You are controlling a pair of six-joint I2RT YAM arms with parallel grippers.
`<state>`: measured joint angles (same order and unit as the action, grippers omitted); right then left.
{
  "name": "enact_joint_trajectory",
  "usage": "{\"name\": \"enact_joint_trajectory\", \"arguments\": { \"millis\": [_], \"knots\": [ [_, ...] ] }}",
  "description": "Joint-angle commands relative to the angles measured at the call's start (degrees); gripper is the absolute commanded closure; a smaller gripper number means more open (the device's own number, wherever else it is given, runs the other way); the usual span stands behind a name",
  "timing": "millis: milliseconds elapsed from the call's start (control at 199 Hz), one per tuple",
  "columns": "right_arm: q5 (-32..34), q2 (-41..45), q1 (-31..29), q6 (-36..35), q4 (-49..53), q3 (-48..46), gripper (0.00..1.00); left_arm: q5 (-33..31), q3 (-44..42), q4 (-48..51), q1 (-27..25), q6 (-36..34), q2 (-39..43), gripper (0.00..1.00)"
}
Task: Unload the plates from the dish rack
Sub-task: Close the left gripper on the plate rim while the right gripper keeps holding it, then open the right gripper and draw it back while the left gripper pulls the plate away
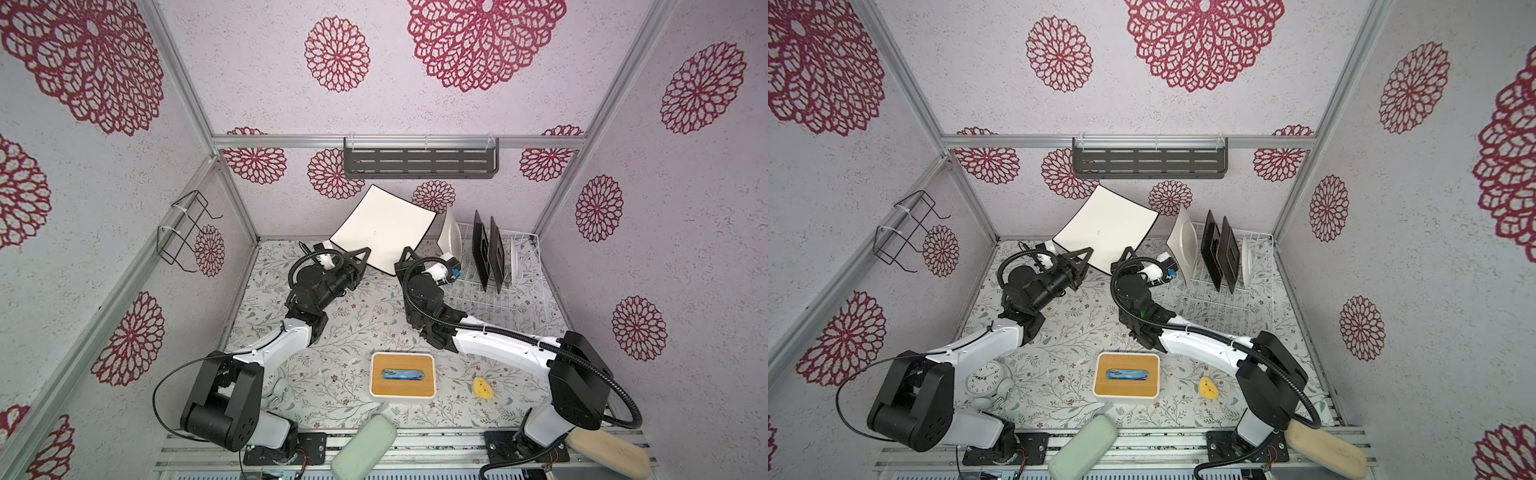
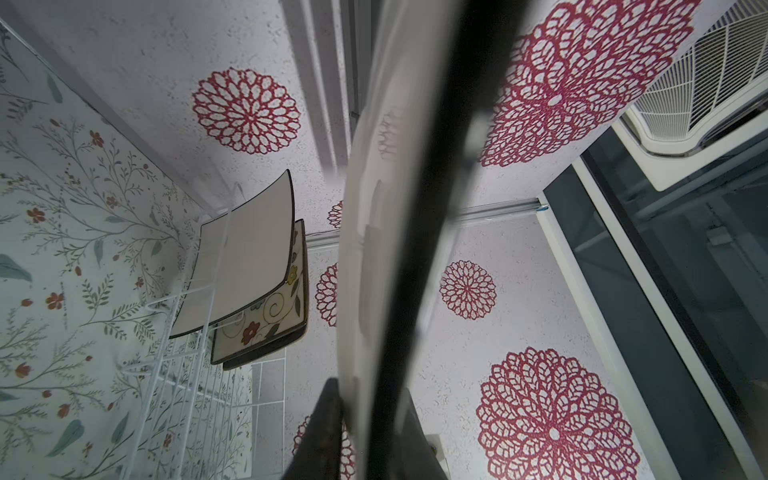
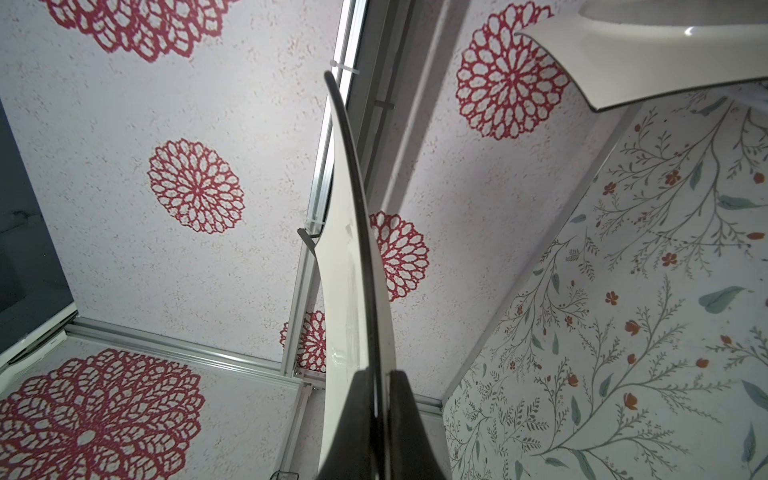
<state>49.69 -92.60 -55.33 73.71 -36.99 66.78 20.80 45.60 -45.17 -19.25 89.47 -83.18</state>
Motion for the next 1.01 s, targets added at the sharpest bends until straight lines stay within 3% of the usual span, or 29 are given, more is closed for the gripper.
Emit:
{"name": "enact_joint_trajectory", "arguments": {
  "millis": [0, 136, 221, 387, 860, 1001],
  "knots": [
    [-0.8, 2.2, -0.4, 3.0, -12.7, 2.4, 1.00, 0.0, 0.9, -3.3, -0.4, -1.3, 0.1, 0.88],
    [-2.3, 2.5, -0.3, 1.6, -12.3, 2.2, 1.00, -0.2, 0.7, -4.2, -0.4, -1.1, -0.1, 1.00],
    [-3.6, 3.4, -0.2, 1.6, -9.9, 1.9, 1.00, -0.6, 0.9, -4.4, -0.3, -1.1, -0.1, 1.00],
    [-5.3, 5.8, 0.0, 2.5, -7.3, -0.7, 0.62, -1.0, 1.2, -5.7, -0.2, -0.5, 0.1, 1.00],
    [-10.6, 7.7, 2.7, 8.0, -4.5, -6.2, 0.25, -1.2, 2.2, -3.0, 3.1, -1.5, 2.3, 1.00],
    [-17.6, 7.6, 5.6, 11.3, -0.9, -6.3, 0.23, -0.5, 2.6, -1.0, 5.7, -2.3, 3.1, 1.00]
  ]
}}
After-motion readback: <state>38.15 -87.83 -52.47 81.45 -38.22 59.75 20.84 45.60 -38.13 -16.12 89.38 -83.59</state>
